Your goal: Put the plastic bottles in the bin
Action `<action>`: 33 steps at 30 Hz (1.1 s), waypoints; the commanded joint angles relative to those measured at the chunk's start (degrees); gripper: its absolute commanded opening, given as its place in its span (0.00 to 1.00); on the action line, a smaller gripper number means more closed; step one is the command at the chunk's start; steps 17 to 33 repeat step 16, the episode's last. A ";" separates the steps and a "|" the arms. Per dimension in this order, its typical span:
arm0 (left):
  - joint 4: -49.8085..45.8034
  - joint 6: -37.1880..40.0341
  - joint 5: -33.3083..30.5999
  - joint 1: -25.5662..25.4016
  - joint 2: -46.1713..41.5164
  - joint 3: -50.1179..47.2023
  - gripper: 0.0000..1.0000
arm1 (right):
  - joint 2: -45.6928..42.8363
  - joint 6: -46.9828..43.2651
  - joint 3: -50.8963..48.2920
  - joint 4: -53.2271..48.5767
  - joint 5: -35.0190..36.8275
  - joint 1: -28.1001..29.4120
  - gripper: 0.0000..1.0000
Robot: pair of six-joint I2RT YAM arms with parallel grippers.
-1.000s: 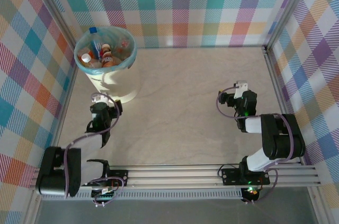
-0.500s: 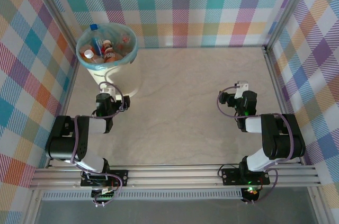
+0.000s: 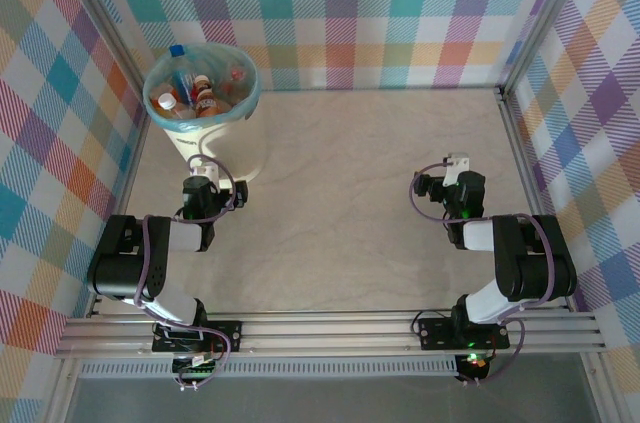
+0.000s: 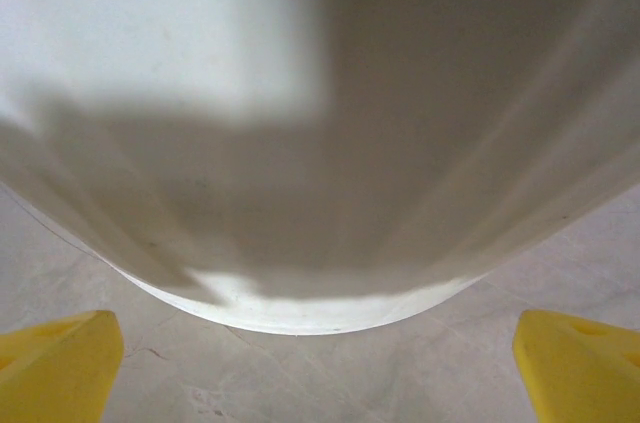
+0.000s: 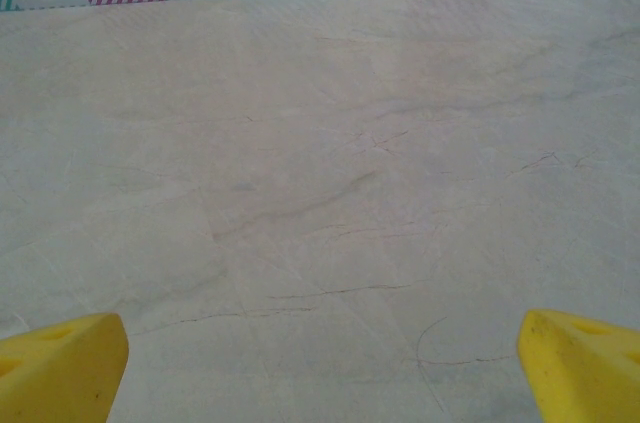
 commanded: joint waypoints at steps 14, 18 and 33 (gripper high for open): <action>2.32 0.63 -2.03 -0.88 0.39 1.32 1.00 | 0.22 0.60 0.44 0.07 -0.03 -0.19 1.00; 2.80 0.72 -2.56 -1.06 0.18 1.04 1.00 | 0.23 0.63 0.44 0.07 0.02 -0.25 1.00; 2.80 0.72 -2.56 -1.06 0.18 1.04 1.00 | 0.23 0.63 0.44 0.07 0.02 -0.25 1.00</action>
